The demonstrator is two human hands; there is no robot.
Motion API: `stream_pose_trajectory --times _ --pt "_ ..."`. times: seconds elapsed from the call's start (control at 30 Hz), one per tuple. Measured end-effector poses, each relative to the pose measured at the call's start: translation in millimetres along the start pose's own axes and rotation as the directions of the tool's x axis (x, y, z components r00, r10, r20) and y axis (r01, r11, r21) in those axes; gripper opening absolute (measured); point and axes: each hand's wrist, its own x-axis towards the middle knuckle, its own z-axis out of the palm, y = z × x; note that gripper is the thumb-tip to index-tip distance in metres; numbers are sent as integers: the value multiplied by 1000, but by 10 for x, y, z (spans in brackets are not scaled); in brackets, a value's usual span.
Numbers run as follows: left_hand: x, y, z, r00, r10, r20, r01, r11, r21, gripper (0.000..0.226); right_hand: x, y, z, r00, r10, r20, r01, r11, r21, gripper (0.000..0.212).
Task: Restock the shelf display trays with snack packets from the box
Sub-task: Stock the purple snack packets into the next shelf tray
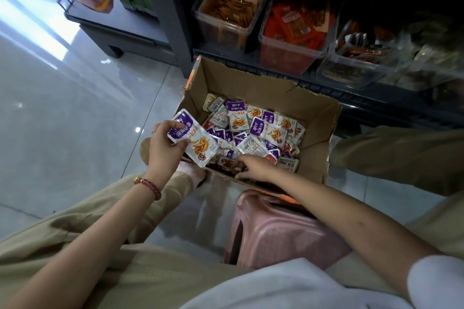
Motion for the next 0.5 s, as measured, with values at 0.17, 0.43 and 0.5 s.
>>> stream_pose_trajectory --times 0.17,0.43,0.5 --pt "-8 23 -29 995 19 -99 -11 996 86 31 179 -34 174 972 229 44 -232 970 74 34" --pt "65 13 -133 997 8 -81 -3 998 62 35 -147 -272 -429 982 187 38 -109 387 915 27" --pt "68 38 -137 1000 -23 -19 23 1000 2 41 -303 -310 -624 991 132 -4 -46 372 927 22"
